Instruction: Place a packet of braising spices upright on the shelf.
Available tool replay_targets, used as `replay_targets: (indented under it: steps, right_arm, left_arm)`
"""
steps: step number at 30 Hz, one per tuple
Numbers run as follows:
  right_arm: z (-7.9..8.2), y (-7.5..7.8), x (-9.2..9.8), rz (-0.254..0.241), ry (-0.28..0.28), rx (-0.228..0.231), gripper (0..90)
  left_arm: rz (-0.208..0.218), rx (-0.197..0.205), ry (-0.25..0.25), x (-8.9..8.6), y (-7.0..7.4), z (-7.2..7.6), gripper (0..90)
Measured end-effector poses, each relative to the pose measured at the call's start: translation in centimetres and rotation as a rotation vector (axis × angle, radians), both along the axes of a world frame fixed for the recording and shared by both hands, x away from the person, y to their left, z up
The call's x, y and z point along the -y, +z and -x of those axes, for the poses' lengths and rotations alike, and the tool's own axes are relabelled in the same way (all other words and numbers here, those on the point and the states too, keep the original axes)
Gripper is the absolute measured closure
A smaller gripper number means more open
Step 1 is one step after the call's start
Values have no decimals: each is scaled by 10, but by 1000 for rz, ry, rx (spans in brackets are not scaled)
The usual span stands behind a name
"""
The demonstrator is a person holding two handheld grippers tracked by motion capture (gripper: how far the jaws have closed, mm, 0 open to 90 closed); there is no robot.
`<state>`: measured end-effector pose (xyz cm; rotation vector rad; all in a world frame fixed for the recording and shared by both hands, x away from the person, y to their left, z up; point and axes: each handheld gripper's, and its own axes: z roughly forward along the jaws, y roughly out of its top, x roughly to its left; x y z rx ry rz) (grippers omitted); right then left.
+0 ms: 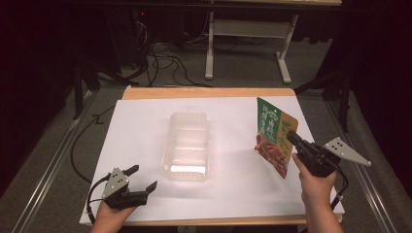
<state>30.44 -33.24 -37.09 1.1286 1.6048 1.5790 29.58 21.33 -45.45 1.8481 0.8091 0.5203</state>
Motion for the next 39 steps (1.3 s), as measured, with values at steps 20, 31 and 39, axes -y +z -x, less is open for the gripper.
replay_targets:
  steps: [20, 31, 39]
  right_arm:
    - [30, -18, 21, 48, -61, -5, 900]
    - [36, -20, 23, 59, -54, -7, 896]
    - [34, -24, 24, 54, -48, -37, 775]
  left_arm:
    - [5, 3, -17, 1, 1, -1, 150]
    - [15, -4, -13, 1, 1, -4, 150]
    - [20, -2, -16, 3, 1, -6, 150]
